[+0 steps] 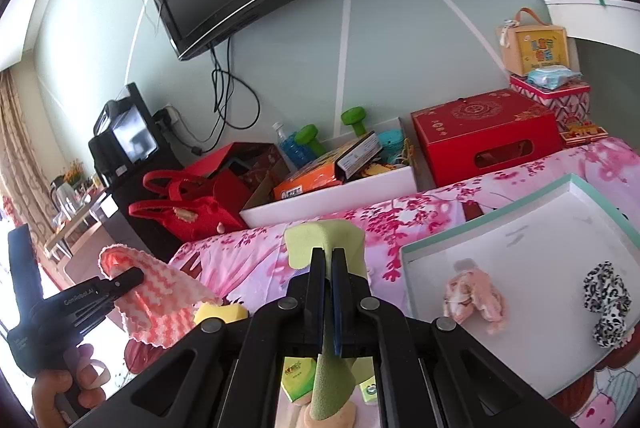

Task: Organize soft objects
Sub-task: 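Carry the pink towel and green cloth over the white tray with both tools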

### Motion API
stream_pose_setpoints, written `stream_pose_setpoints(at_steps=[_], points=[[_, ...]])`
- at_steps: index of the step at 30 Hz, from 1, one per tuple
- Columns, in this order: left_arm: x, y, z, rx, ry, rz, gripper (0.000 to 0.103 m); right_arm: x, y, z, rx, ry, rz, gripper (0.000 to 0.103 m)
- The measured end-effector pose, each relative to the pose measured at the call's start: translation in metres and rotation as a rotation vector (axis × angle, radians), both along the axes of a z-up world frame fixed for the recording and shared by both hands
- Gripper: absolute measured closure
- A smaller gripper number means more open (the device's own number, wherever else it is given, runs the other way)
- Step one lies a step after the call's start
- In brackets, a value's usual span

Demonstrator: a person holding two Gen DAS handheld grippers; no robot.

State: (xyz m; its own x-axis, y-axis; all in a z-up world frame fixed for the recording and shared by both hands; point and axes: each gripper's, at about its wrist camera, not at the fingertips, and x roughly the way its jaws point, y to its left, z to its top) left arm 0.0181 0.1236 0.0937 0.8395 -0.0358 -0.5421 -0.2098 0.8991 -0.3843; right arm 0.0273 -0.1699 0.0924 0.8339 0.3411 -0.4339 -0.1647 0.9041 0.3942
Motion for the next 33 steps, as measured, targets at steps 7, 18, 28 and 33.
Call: stream_pose_setpoints(at_steps=[7,18,28,33], points=[[0.006,-0.033,0.009,0.015,-0.005,-0.07,0.094,-0.011,-0.038,0.008,0.003,-0.027,-0.113,0.1],[0.027,-0.141,0.014,0.038,-0.018,-0.321,0.094,-0.031,-0.127,0.009,-0.004,-0.03,-0.363,0.1],[0.042,-0.232,-0.001,0.077,0.009,-0.503,0.094,-0.034,-0.166,-0.003,0.038,-0.029,-0.427,0.1],[0.052,-0.256,-0.02,0.098,0.068,-0.554,0.094,-0.017,-0.165,-0.026,0.056,0.05,-0.387,0.1]])
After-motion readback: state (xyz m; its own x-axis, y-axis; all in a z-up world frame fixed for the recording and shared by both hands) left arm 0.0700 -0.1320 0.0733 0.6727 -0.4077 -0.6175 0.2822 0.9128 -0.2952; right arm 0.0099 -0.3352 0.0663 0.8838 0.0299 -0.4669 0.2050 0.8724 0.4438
